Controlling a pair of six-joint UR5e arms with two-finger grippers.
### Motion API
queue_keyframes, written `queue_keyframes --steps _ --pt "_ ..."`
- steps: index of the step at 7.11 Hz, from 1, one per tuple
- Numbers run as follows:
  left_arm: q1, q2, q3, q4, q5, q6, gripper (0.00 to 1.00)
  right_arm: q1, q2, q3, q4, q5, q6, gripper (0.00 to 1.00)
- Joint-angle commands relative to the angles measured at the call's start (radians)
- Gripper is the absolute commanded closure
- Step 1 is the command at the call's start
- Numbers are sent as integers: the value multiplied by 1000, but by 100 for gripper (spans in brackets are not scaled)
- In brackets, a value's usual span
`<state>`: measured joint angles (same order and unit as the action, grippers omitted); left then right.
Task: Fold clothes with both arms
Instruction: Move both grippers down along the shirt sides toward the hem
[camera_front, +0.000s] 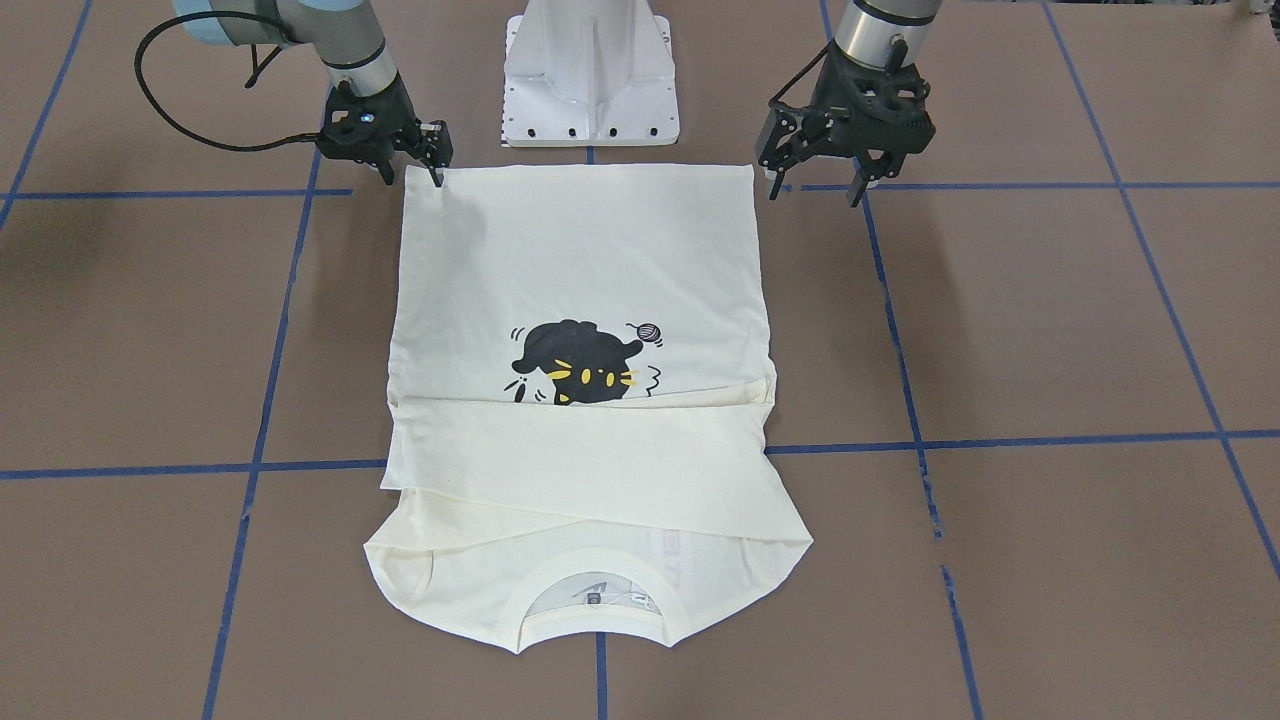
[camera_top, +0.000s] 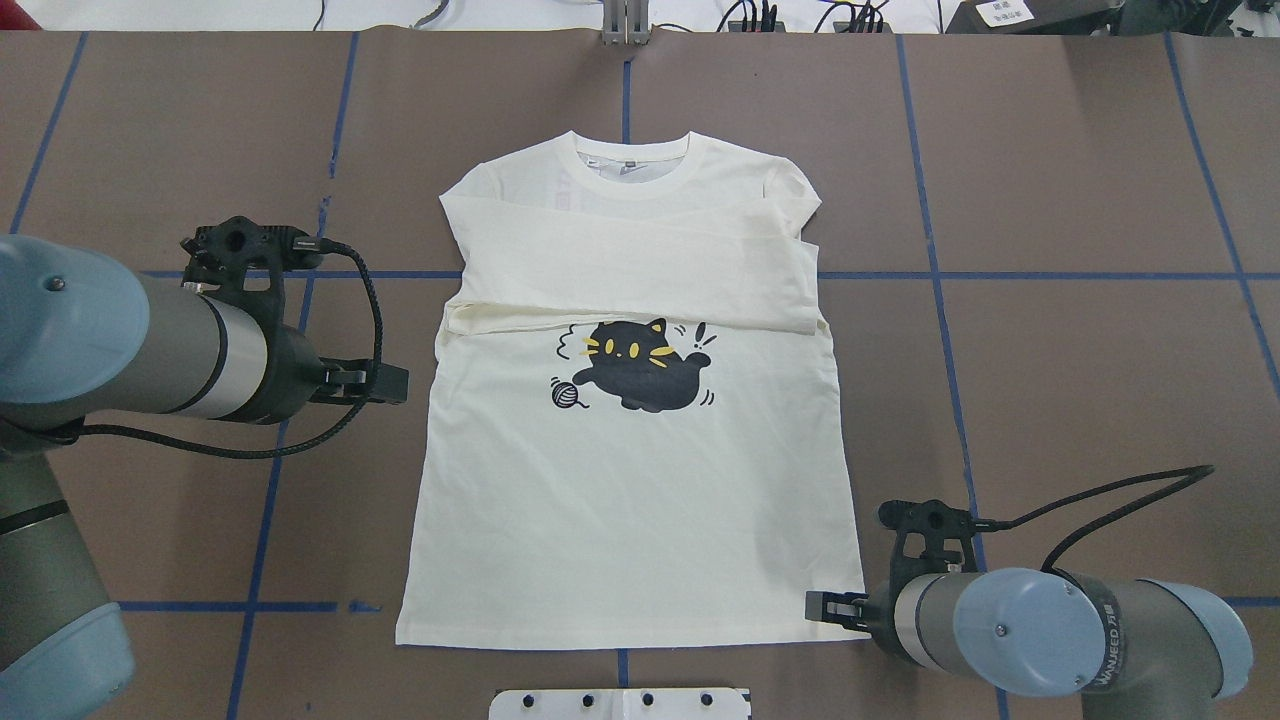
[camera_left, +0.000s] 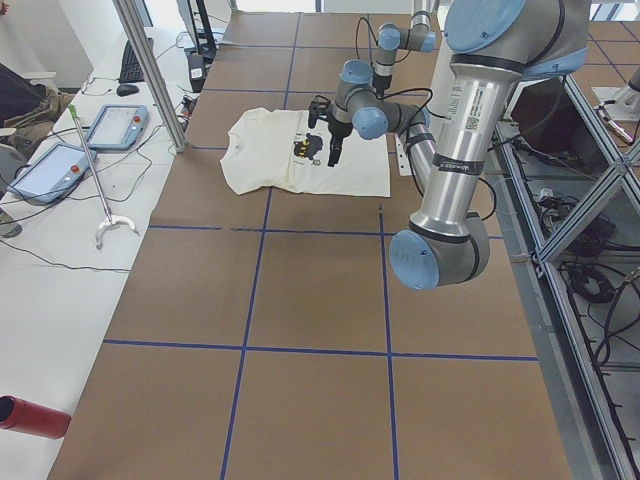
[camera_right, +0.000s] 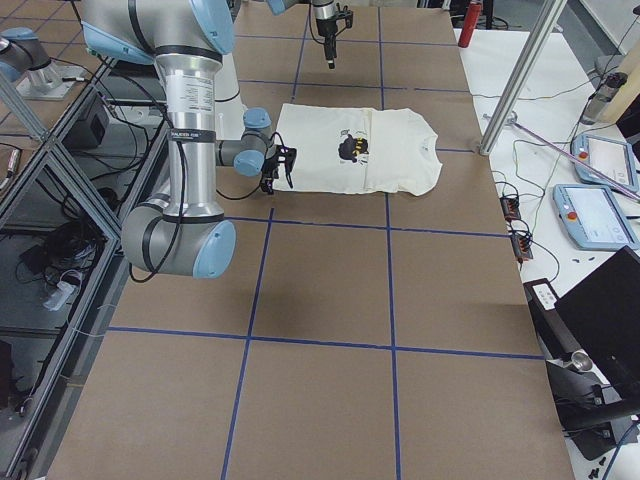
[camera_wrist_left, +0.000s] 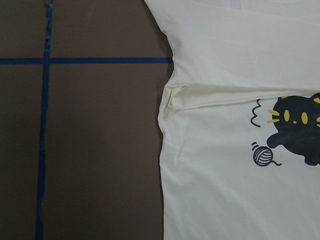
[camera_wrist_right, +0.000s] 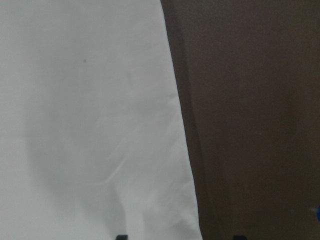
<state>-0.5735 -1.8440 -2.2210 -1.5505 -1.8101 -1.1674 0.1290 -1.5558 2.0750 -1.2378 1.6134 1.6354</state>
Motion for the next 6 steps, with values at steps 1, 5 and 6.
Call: queue_keyframes --steps 1,5,6 --pt "3 -4 3 0 0 0 0 0 -10 13 0 5 1 91" --pt "3 -4 4 0 2 -2 0 -2 -23 14 0 5 0 94" --pt "3 0 4 0 2 -2 0 -2 -23 14 0 5 0 94"
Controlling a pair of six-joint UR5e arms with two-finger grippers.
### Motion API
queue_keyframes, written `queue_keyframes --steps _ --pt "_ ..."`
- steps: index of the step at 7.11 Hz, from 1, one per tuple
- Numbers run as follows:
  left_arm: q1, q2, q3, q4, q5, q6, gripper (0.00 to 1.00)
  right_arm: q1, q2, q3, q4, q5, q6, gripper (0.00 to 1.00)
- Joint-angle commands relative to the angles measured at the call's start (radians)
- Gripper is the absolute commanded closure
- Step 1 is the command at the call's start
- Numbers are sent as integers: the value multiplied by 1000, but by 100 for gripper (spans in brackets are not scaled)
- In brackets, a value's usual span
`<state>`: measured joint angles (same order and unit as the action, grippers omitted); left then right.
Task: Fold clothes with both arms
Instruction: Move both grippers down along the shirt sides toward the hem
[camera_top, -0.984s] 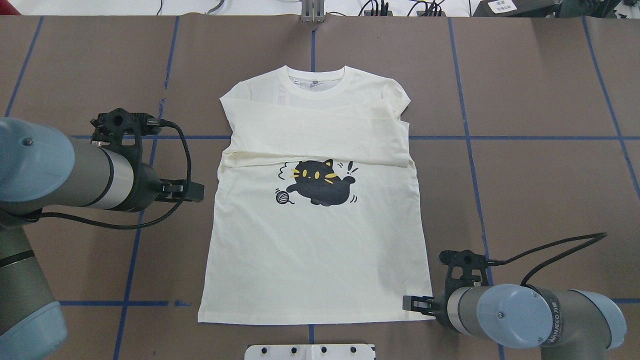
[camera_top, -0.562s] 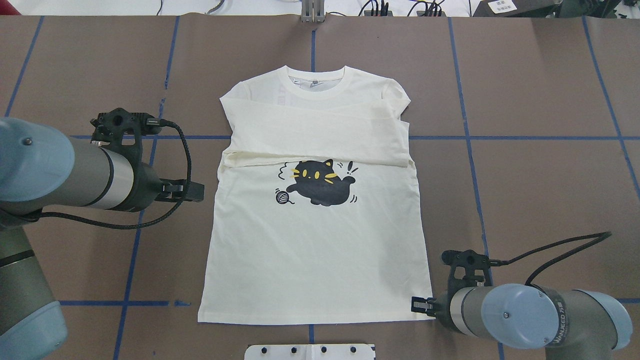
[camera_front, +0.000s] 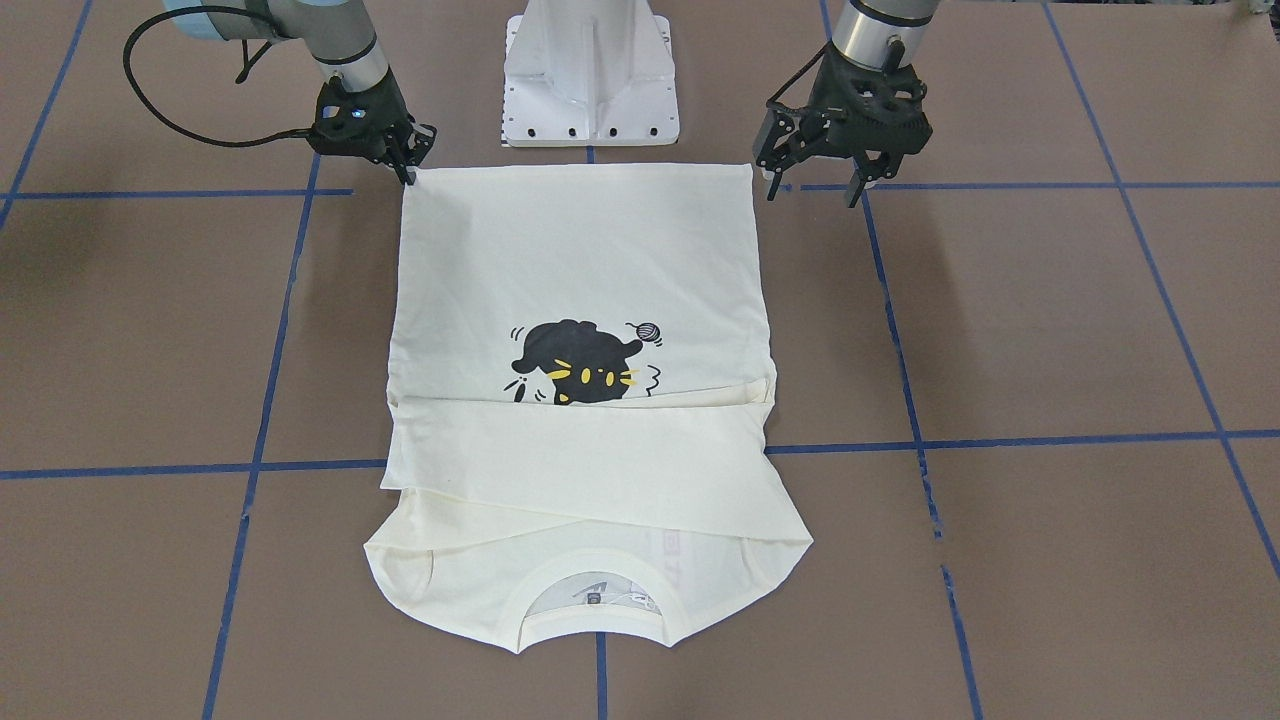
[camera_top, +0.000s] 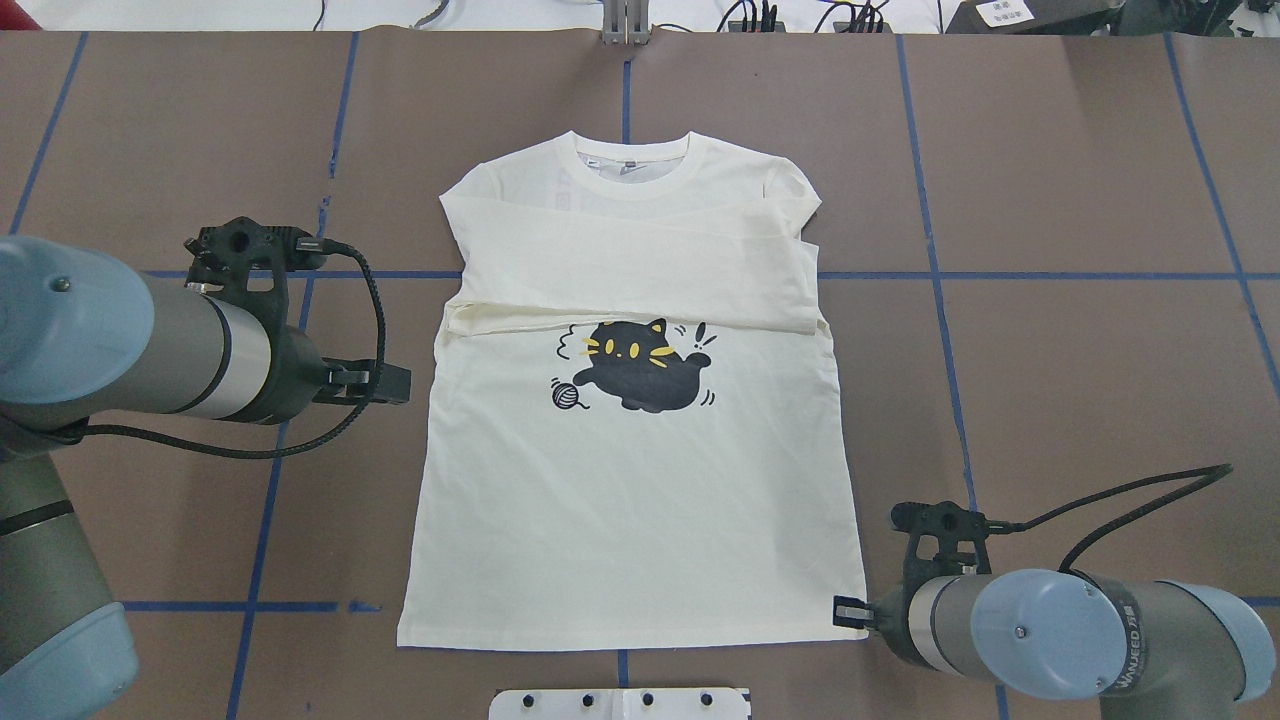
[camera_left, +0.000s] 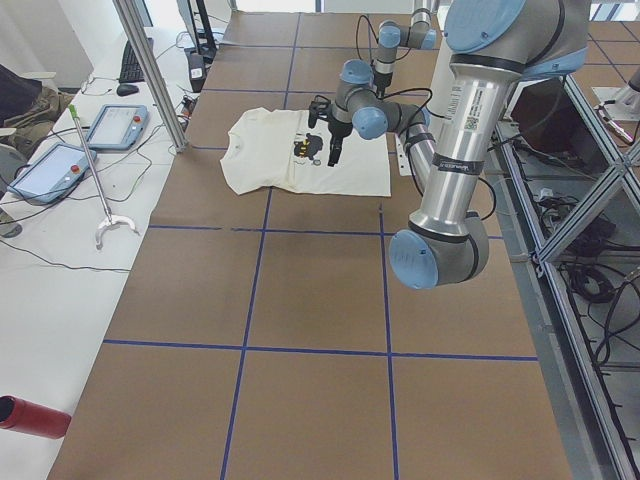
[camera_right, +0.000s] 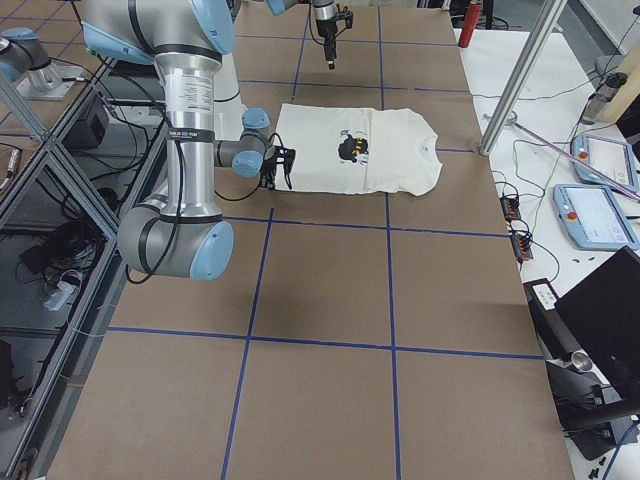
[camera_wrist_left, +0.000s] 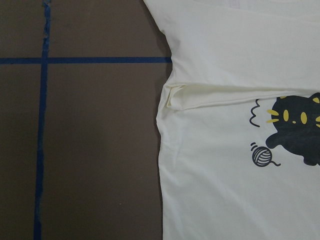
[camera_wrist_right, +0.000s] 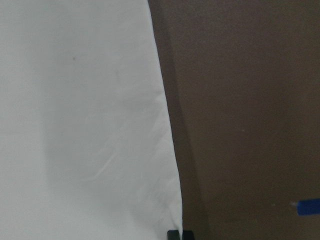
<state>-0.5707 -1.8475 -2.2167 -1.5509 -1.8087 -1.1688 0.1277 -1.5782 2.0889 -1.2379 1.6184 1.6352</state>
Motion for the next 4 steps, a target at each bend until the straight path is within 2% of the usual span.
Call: queue_keyframes --steps 1,2,3,4 --pt "0 11 3 -3 2 -3 0 0 3 12 0 2 0 100" --pt "5 42 9 -11 0 -40 0 1 1 40 0 0 0 100" --pt "14 86 17 -90 0 -117 0 3 -2 63 0 -5 2 100" --pt "75 162 23 -197 3 -200 0 7 0 66 0 -8 2 100"
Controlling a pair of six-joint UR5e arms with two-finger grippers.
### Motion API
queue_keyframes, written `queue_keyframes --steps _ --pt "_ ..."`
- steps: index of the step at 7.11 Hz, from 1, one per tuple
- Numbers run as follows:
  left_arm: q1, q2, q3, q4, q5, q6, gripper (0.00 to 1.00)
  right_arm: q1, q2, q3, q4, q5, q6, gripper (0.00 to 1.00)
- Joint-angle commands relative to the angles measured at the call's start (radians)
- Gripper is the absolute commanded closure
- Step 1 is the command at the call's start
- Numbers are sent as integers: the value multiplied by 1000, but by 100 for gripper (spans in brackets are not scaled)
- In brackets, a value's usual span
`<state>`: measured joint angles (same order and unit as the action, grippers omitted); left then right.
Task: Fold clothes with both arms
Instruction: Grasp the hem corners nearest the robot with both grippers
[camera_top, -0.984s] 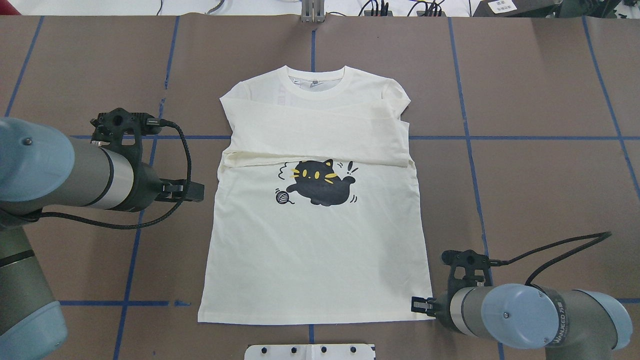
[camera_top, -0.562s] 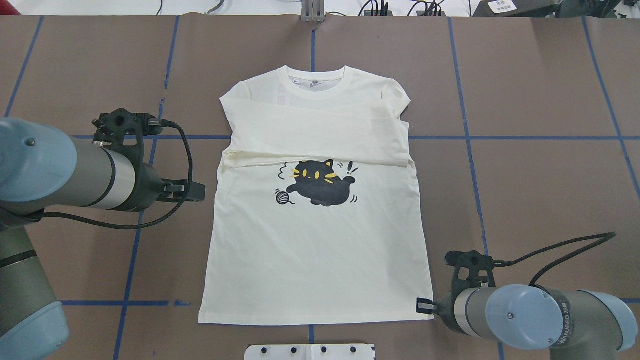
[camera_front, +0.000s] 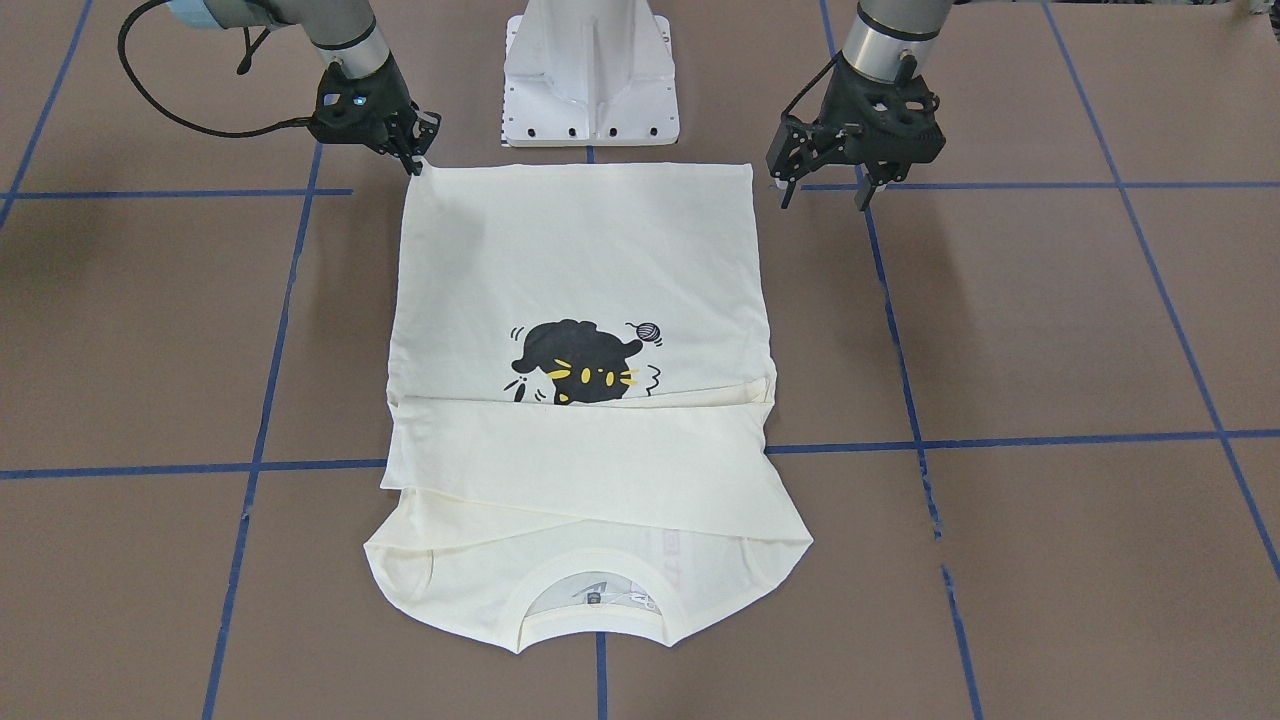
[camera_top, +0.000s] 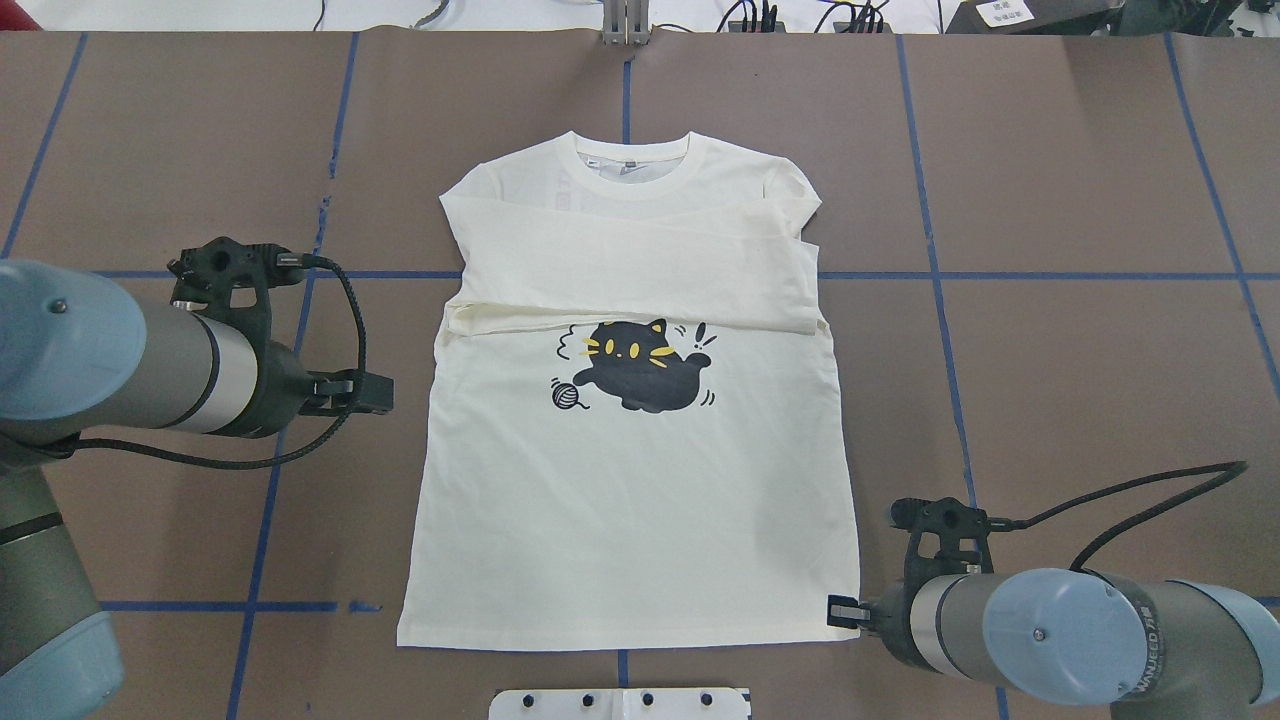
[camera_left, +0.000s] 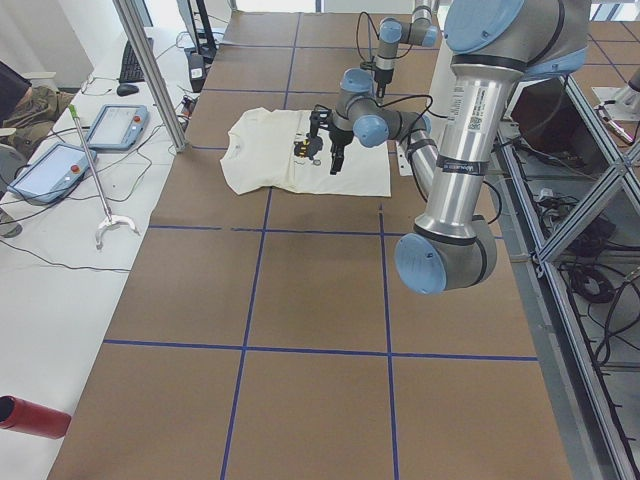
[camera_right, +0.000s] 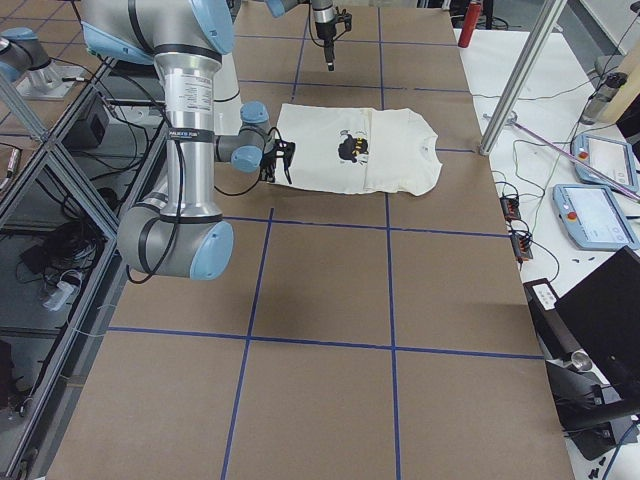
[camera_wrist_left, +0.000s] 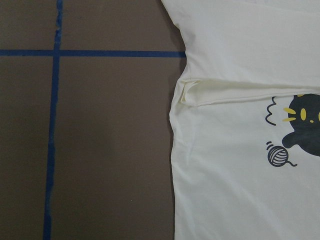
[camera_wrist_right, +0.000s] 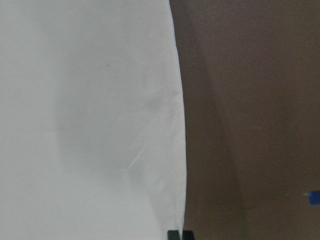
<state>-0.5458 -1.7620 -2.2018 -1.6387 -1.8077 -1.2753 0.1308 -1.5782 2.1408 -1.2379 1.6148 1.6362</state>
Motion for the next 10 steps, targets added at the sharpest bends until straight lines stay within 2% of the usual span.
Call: queue_keyframes --steps 1,2,3,5,7,10 --pt "110 105 8 -146 22 -178 0 9 1 14 2 -7 1 100" --pt "232 104 29 -147 75 -322 0 7 1 13 2 -7 1 100" --pt "303 99 37 -145 120 -393 0 9 12 13 6 2 1 100" --pt "415 93 69 -136 134 -479 0 12 17 13 11 2 1 100" --pt "420 17 187 -138 169 -480 3 15 17 13 11 5 1 100" --pt "412 13 183 -138 173 -480 18 27 18 13 11 10 -1 100"
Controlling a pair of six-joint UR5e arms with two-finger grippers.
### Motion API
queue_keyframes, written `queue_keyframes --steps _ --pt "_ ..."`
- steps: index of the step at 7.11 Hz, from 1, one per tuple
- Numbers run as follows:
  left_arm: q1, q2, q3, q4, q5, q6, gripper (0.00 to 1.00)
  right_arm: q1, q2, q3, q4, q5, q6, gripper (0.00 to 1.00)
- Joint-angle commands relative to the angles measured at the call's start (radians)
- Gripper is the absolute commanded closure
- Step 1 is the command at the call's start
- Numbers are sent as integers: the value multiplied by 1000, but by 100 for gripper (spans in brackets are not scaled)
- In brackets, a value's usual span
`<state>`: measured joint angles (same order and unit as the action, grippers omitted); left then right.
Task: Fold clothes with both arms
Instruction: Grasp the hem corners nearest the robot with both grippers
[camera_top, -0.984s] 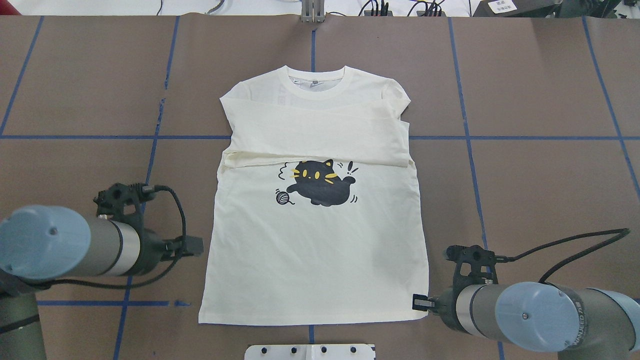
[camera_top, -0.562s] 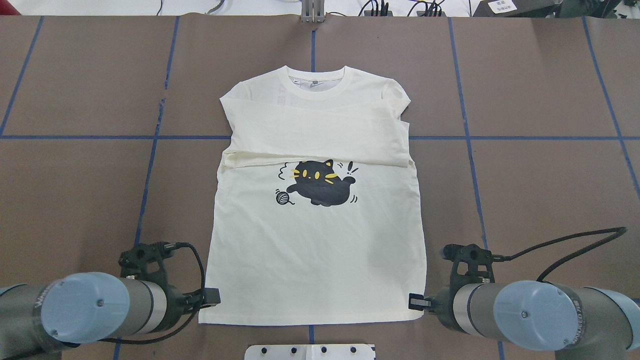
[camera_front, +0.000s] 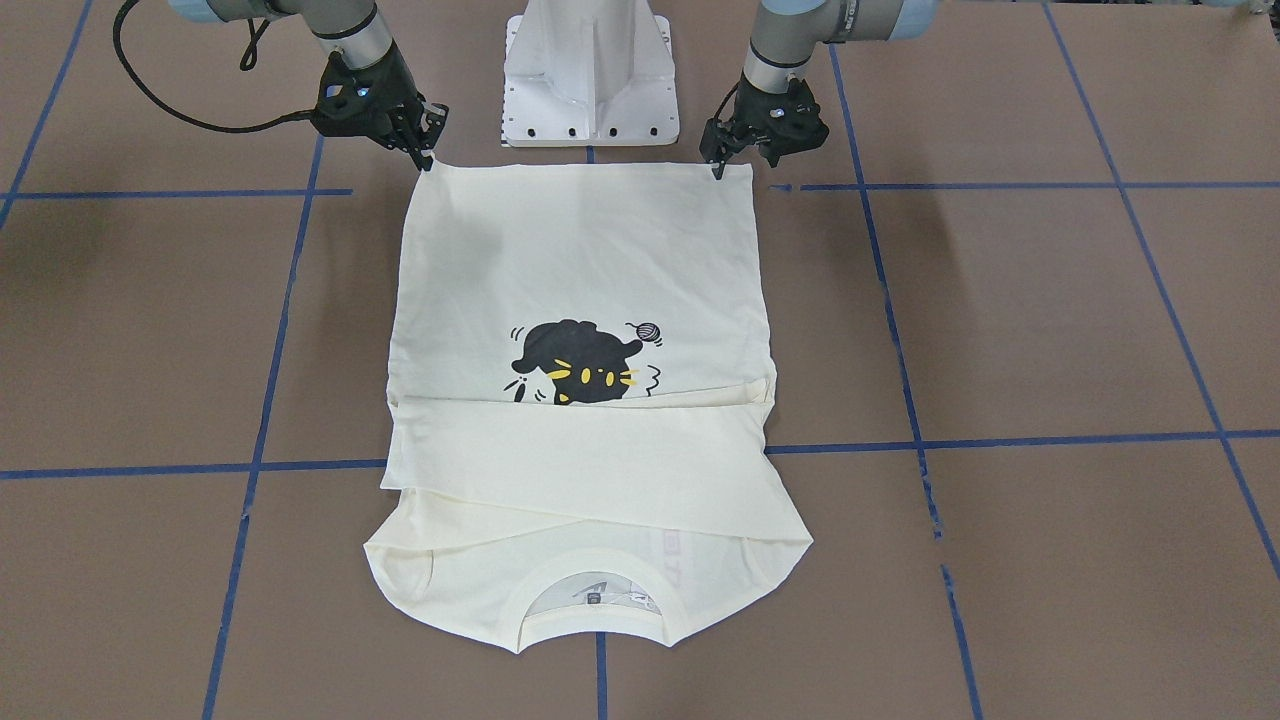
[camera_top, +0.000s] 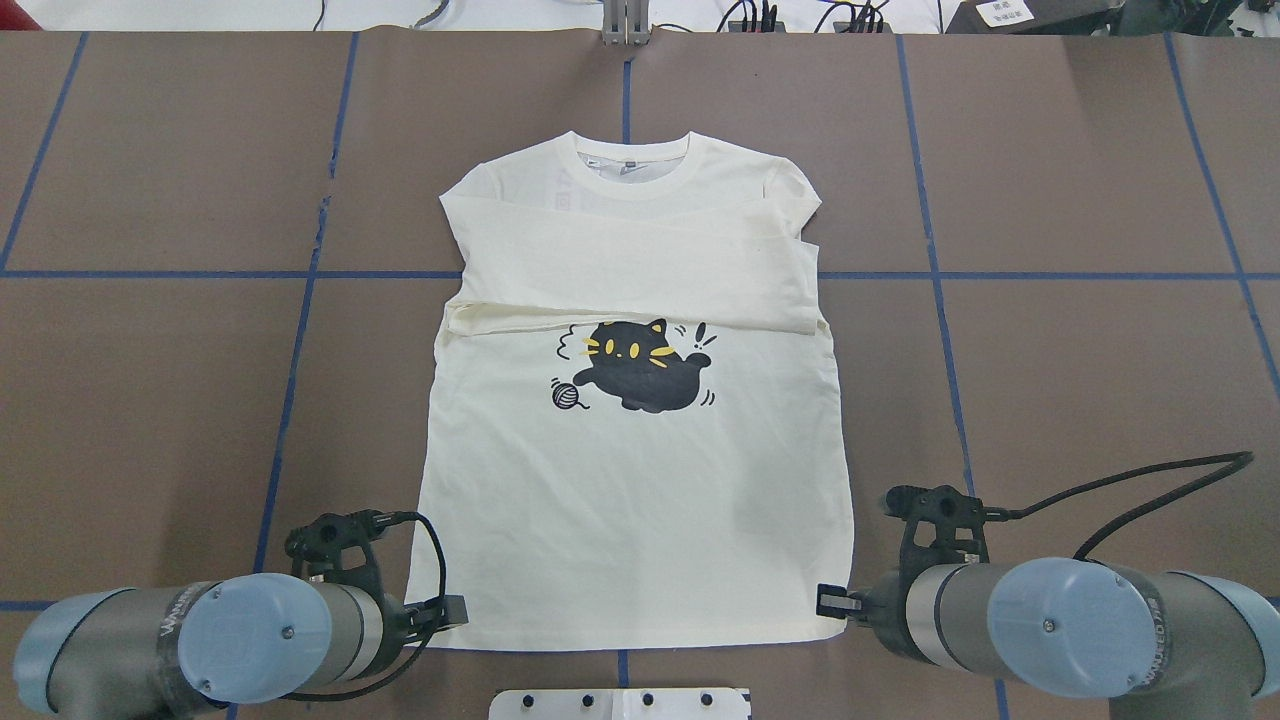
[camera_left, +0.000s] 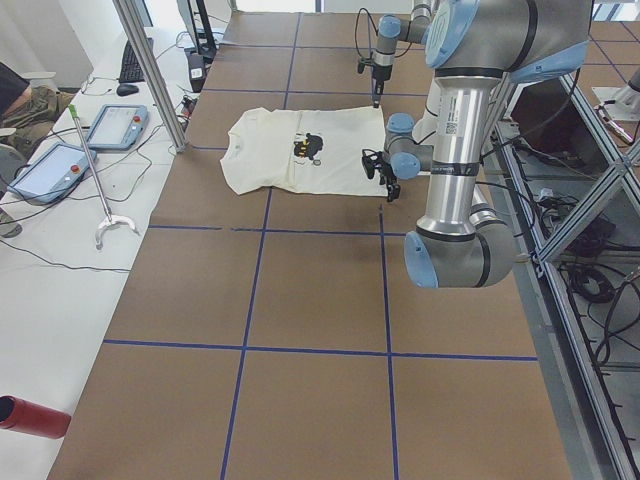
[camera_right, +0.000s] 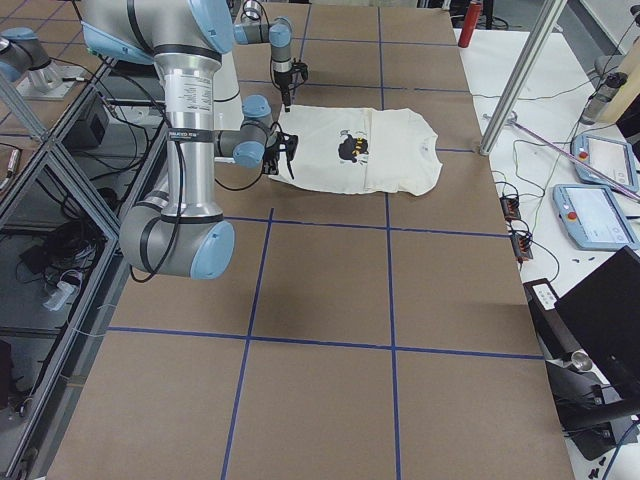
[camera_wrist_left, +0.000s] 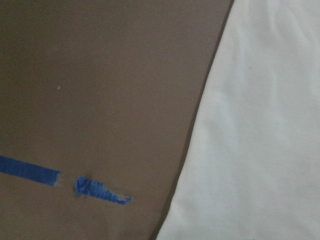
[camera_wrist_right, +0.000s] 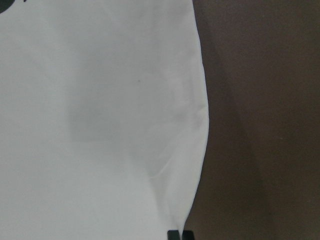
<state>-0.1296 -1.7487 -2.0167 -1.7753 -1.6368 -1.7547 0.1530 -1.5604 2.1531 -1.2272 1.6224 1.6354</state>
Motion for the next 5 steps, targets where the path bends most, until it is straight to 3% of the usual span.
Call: queue_keyframes --steps 1,3,5 --pt "-8 3 -13 0 3 0 21 16 3 2 0 14 0 100" --pt "-8 5 -13 0 3 0 35 26 2 8 0 24 0 100" --pt "-5 6 -10 0 5 0 39 28 2 7 0 24 0 100"
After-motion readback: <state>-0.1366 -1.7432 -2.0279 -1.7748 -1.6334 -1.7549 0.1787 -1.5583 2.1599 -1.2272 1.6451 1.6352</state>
